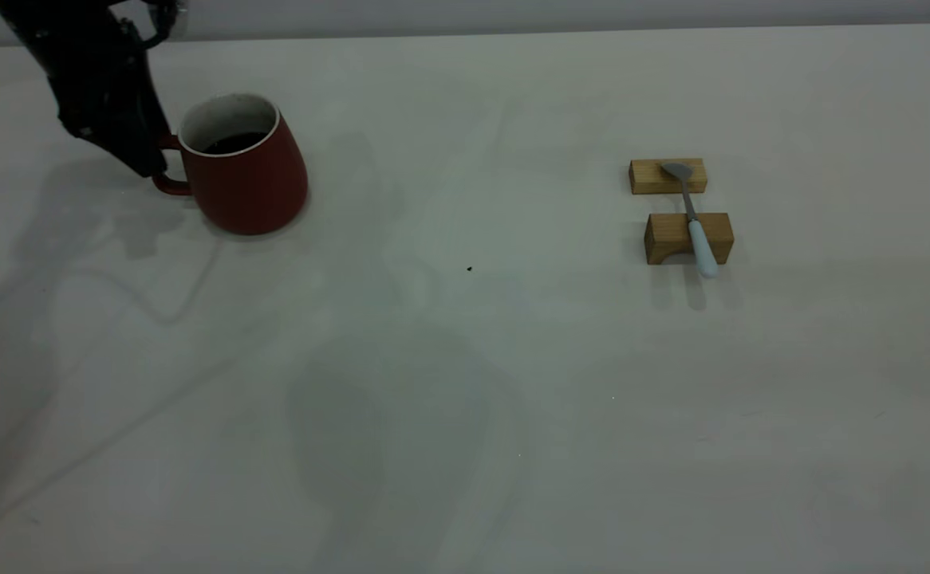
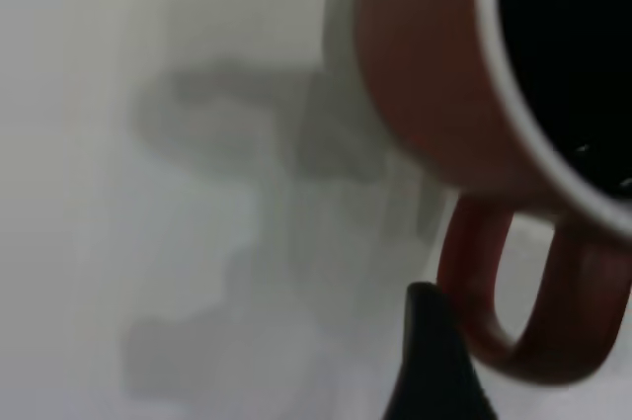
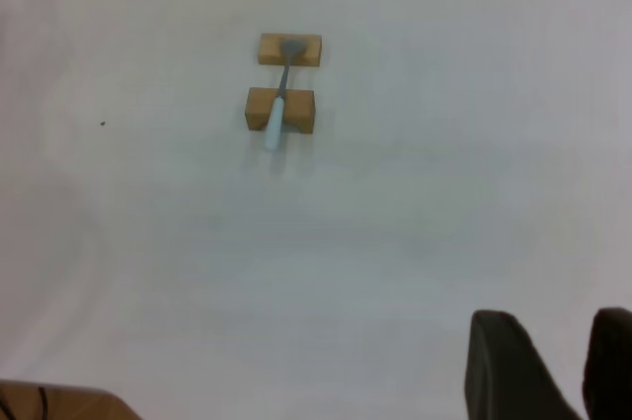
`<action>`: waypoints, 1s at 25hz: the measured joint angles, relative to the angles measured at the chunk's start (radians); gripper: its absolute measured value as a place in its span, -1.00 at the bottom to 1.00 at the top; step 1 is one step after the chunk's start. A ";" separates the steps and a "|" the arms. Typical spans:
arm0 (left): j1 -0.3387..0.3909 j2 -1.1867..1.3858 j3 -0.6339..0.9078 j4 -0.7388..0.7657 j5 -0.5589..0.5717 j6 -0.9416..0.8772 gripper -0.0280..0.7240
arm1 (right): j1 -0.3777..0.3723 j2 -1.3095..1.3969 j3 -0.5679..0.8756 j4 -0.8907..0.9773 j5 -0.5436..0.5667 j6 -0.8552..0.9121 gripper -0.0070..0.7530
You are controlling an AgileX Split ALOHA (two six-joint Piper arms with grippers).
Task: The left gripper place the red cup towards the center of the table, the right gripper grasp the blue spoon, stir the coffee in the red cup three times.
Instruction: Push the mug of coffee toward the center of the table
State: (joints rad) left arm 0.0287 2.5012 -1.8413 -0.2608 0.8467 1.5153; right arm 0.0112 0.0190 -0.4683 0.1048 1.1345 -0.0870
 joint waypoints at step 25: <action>-0.124 0.006 0.000 -0.001 -0.010 0.016 0.56 | 0.000 0.000 0.000 0.000 0.000 0.000 -0.36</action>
State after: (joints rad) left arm -0.0955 2.5077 -1.8413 -0.2614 0.8366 1.5311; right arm 0.0112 0.0190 -0.4683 0.1048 1.1345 -0.0870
